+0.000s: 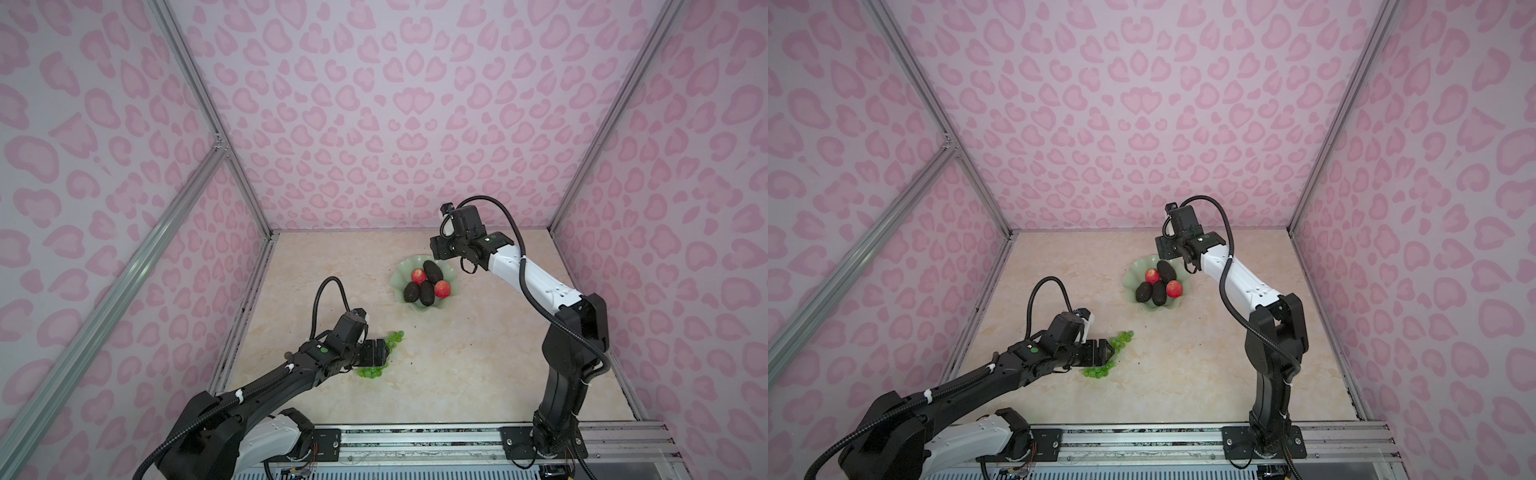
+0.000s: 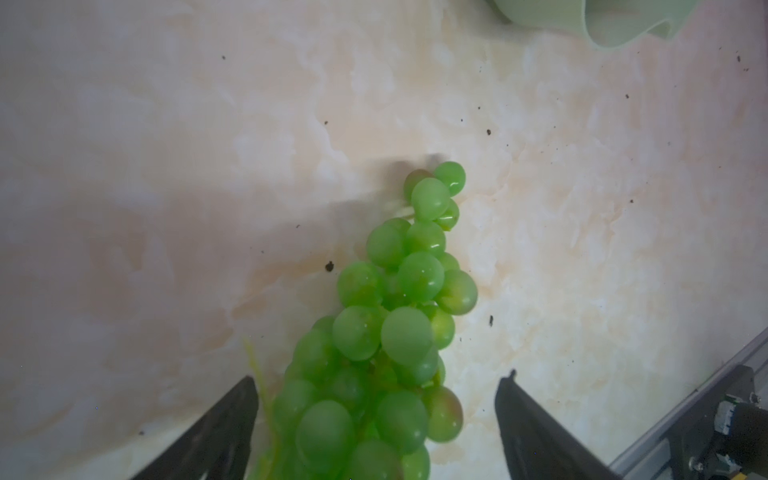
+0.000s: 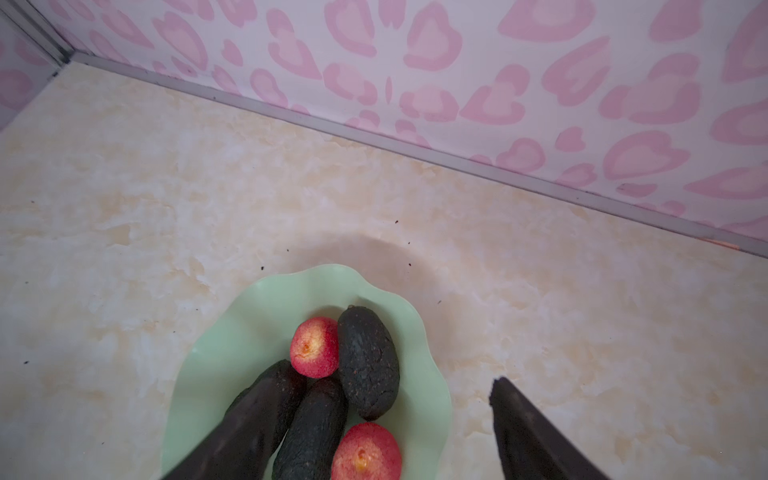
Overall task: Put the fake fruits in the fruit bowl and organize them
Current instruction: 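Grasp the green grape bunch with the left gripper while the right arm withdraws, then carry the grapes over the bowl with the left gripper and release them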
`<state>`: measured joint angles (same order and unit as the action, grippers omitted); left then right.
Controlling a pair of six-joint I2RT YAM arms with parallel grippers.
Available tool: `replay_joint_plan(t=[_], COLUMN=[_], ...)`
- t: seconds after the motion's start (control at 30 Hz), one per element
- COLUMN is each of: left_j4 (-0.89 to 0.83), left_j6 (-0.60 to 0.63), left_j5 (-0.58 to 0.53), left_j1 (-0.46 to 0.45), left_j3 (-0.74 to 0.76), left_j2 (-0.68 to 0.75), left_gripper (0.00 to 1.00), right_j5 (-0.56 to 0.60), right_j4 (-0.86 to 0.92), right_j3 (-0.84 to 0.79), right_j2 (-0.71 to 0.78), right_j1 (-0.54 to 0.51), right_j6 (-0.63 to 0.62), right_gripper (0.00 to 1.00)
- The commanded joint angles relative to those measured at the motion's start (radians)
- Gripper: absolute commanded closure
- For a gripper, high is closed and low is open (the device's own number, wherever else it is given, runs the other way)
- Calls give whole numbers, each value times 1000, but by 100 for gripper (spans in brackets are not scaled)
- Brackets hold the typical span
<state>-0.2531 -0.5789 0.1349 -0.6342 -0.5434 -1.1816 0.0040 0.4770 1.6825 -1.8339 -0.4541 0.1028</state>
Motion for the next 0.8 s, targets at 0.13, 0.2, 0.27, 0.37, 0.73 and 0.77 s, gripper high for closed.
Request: replay_joint_plan(t=[0.13, 0.2, 0.27, 0.37, 0.73, 0.77], left_j4=[20, 20, 21, 17, 16, 17], left_j6=[11, 10, 7, 7, 37, 41], left_j5=[-76, -91, -106, -123, -168, -169], left_j1=[-53, -64, -72, -82, -90, -90], left_j3=[-66, -79, -88, -102, -121, -125], left_j2=[-159, -192, -218, -227, -71, -55], left_gripper=[17, 23, 32, 43, 58, 59], right_j5=[4, 13, 15, 19, -10, -12], right_j4=[-138, -143, -141, -146, -162, -161], right_j3=[-254, -305, -346, -399, -501, -508], right_j2=[234, 290, 337, 400, 520, 529], right_j1=[7, 14, 25, 37, 91, 92], right_j6=[99, 116, 138, 157, 231, 233], right_gripper=[17, 17, 17, 17, 17, 17])
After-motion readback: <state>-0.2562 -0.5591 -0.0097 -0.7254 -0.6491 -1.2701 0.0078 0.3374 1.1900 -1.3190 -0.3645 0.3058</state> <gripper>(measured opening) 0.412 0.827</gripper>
